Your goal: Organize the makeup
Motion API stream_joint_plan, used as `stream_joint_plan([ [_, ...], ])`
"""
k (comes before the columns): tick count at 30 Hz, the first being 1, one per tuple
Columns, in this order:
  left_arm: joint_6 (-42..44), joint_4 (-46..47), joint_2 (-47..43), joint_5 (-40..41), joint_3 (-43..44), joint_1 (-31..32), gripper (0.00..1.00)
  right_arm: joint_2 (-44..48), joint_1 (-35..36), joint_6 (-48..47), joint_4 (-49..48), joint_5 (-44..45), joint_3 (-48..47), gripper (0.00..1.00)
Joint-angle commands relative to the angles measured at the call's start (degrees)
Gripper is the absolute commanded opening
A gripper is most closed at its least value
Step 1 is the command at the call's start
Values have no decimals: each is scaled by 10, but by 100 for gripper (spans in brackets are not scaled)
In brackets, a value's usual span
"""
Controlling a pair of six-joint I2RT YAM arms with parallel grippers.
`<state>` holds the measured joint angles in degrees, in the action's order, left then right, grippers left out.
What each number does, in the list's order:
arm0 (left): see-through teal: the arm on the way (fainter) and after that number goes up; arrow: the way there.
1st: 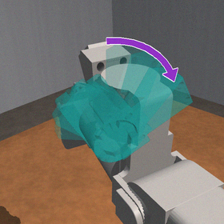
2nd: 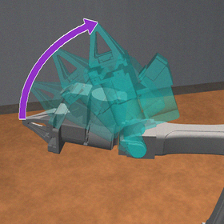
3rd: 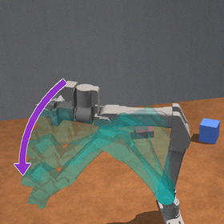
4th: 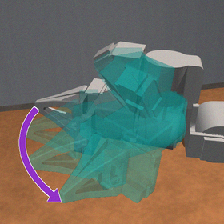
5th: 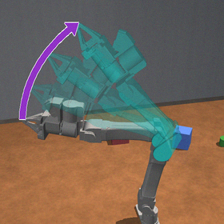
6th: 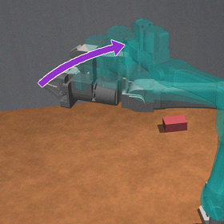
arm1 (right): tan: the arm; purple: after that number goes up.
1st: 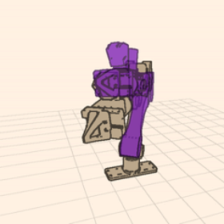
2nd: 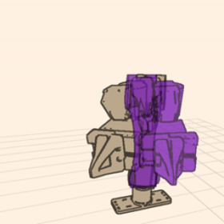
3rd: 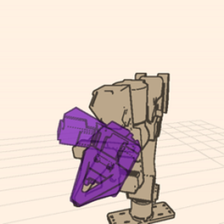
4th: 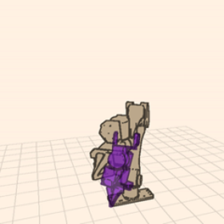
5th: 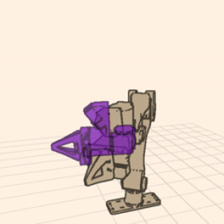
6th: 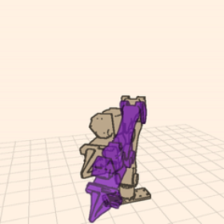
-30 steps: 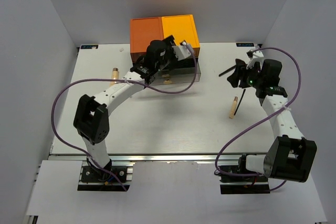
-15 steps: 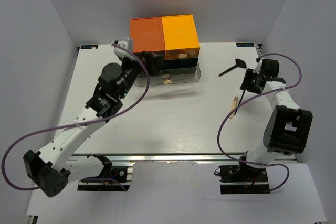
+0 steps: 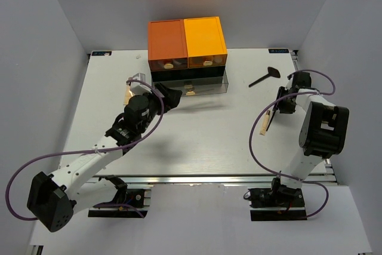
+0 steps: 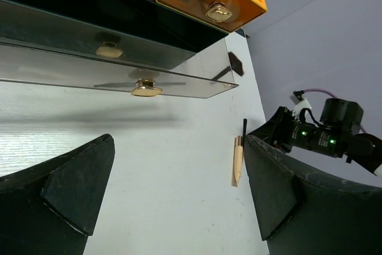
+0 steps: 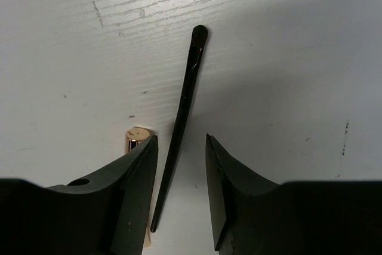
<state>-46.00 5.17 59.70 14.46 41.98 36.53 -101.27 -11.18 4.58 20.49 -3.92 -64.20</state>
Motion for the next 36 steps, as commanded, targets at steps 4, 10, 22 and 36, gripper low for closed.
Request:
stream_joint_plan([
  [4, -23, 9, 11, 0, 20, 0, 98, -30, -1, 11, -18, 16, -23, 41],
  [10, -24, 5, 17, 0, 18, 1, 98, -55, 0, 3, -16, 25, -26, 38],
  [22, -34, 1, 6, 6, -1, 1, 98, -79, 5, -29, 10, 103, -7, 15],
  [36, -41, 10, -27, 15, -33, 0, 98, -29, 5, -91, -5, -37, -135, 0],
])
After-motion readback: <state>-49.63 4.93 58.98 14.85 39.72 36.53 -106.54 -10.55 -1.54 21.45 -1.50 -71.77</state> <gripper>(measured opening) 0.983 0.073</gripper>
